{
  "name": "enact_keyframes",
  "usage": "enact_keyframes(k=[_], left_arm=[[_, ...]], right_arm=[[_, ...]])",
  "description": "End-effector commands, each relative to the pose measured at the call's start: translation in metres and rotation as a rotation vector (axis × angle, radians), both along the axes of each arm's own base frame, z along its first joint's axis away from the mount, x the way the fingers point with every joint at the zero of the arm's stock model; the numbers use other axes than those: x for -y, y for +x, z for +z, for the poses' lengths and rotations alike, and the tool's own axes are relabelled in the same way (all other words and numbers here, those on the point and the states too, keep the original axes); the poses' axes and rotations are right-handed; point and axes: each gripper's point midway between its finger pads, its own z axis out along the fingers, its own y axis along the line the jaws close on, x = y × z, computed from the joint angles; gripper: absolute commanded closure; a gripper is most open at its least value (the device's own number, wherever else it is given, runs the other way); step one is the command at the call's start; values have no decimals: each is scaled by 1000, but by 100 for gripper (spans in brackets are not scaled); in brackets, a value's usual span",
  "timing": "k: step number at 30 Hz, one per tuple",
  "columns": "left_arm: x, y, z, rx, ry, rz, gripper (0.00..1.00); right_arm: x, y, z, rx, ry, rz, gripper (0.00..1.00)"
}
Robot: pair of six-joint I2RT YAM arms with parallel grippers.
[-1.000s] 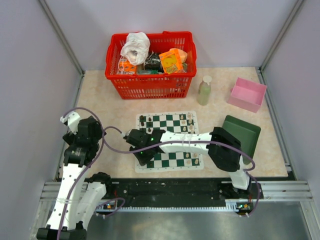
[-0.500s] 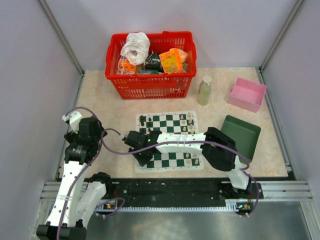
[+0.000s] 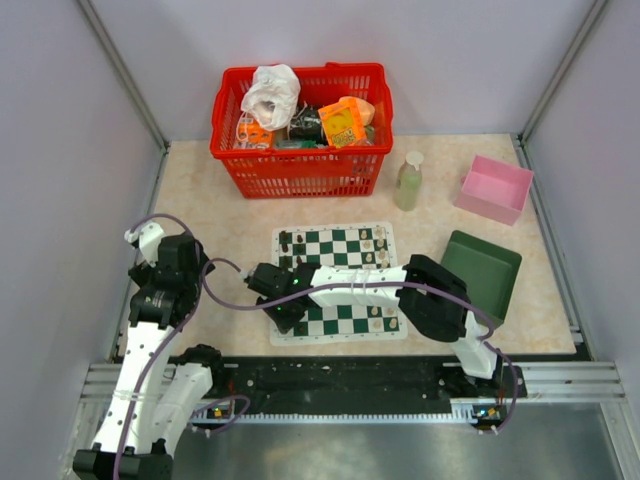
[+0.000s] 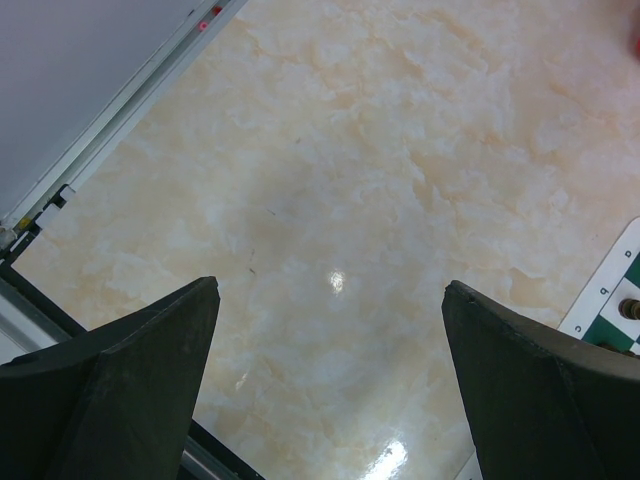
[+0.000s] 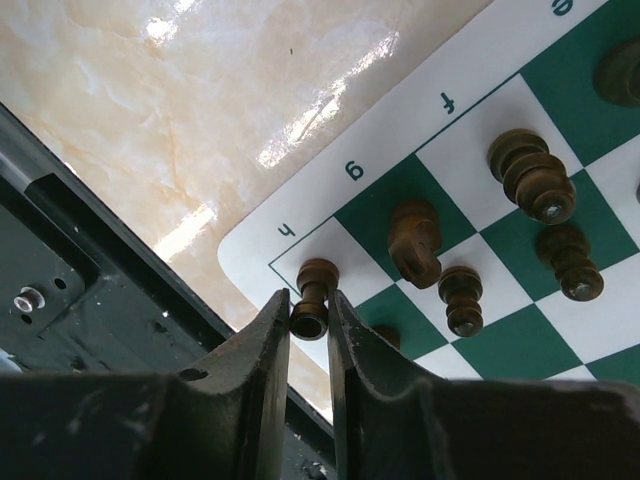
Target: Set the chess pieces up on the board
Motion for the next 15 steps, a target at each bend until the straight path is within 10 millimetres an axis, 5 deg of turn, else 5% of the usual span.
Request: enact_keyframes(k=[1, 7, 15], left_arm=[[1, 6, 12, 47, -2, -8, 1], [1, 6, 13, 49, -4, -11, 1], [1, 6, 14, 52, -4, -11, 1]], right_arm=[[-11, -2, 6, 25, 18, 24, 79], [-13, 0, 21, 40, 47, 29, 73], [-15, 10, 67, 107, 131, 9, 59]])
